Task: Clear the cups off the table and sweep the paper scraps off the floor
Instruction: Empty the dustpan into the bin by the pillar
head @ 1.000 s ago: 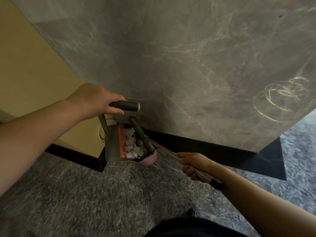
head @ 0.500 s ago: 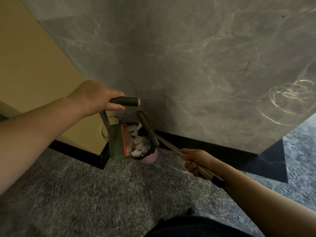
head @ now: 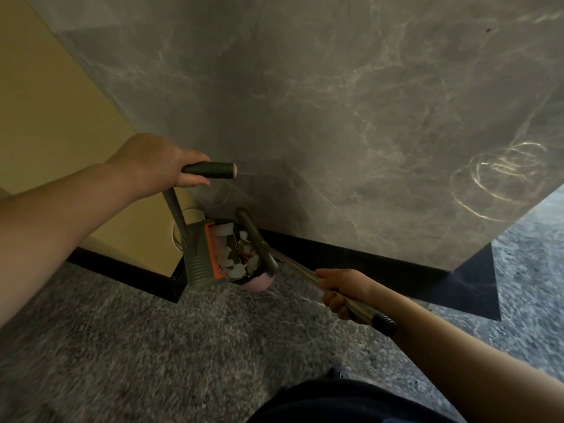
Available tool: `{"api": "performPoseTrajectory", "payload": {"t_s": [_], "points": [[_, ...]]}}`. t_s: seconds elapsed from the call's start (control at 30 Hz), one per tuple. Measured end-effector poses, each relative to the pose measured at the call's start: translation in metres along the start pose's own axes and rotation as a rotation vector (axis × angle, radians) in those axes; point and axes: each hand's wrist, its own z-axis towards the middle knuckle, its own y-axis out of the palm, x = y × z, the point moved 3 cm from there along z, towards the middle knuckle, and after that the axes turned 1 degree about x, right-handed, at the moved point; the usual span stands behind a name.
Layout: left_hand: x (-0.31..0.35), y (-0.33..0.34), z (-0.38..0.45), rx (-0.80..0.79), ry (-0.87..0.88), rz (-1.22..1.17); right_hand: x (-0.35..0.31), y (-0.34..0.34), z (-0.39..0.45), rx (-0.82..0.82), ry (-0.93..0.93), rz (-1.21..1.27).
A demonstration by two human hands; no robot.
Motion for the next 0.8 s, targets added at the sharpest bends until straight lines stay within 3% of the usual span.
{"api": "performPoseTrajectory", "payload": {"t_s": [0.37, 0.5, 0.67, 0.8], "points": [[0.000, -0.016, 0.003, -0.028, 0.023, 0.067, -0.001, 0.004, 0.008, -0.002, -0.005, 0.039], [0.020, -0.007, 0.008, -0.099, 0.099, 0.100, 0.003, 0.011, 0.010, -0.015, 0.005, 0.038], [0.010, -0.015, 0.007, -0.039, 0.096, 0.090, 0.006, 0.013, 0.012, -0.028, 0.008, 0.007], [0.026, -0.008, 0.004, -0.084, 0.169, 0.111, 0.005, 0.018, 0.013, -0.032, 0.002, 0.032]]}}
